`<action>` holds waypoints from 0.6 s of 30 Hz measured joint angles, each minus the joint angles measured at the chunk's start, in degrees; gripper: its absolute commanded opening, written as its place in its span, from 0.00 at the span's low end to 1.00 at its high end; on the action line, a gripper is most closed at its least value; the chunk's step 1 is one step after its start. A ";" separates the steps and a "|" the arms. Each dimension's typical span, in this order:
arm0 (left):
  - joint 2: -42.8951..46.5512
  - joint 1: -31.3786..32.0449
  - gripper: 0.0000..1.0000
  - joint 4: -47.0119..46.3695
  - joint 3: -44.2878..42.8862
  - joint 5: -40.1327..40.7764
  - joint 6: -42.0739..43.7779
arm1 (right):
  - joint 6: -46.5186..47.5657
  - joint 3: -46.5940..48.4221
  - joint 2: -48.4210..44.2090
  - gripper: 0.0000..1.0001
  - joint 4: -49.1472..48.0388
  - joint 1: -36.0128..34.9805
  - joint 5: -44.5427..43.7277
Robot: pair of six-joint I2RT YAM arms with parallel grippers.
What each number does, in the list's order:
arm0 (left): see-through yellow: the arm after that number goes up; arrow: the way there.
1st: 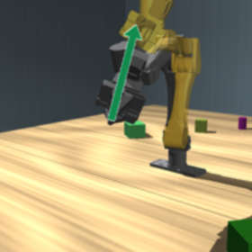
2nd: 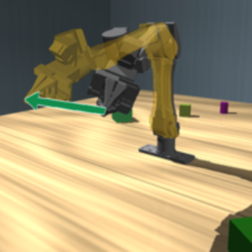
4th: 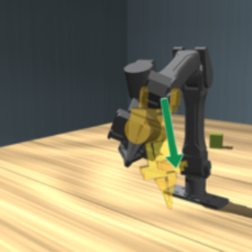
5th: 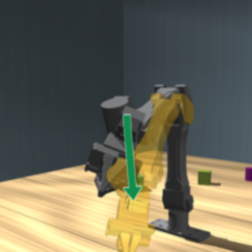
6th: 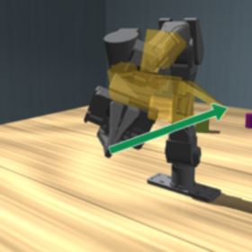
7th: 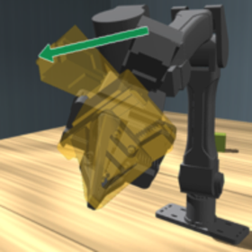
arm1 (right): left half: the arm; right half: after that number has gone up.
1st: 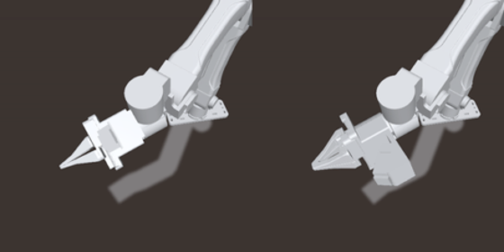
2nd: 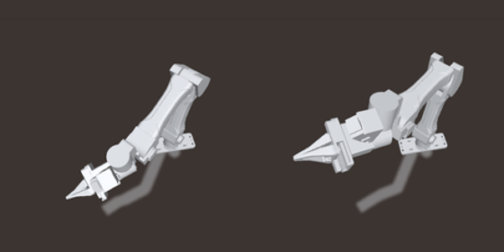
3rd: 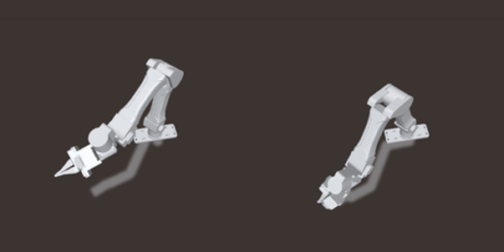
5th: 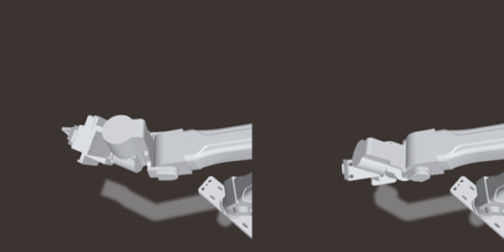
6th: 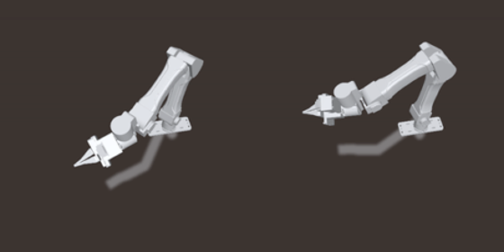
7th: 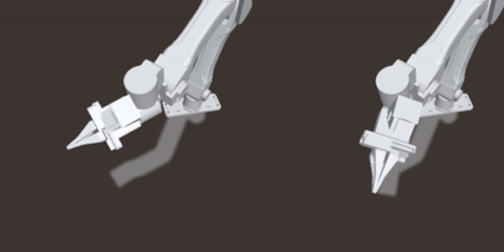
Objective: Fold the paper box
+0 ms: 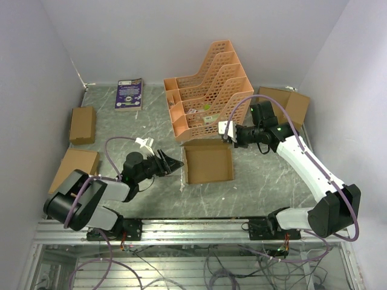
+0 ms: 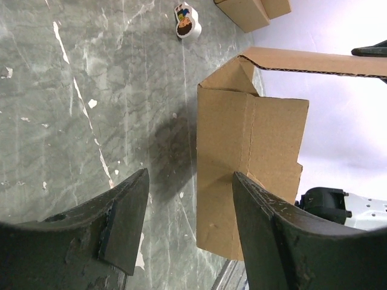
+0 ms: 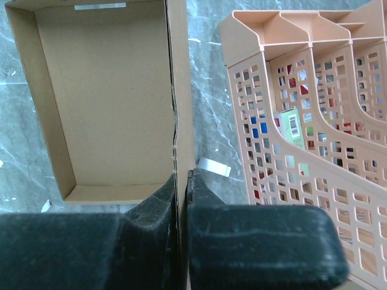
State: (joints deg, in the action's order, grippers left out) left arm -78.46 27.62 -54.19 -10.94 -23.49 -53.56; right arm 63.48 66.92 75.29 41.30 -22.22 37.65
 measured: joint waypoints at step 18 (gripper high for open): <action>-22.10 0.20 0.57 -27.85 0.61 -4.26 -11.37 | -0.72 -1.57 0.00 0.00 -0.50 -0.02 -1.16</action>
State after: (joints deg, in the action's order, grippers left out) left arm -100.55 27.81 -82.04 -10.33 -27.75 -64.93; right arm 62.76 65.34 75.29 40.80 -22.24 36.49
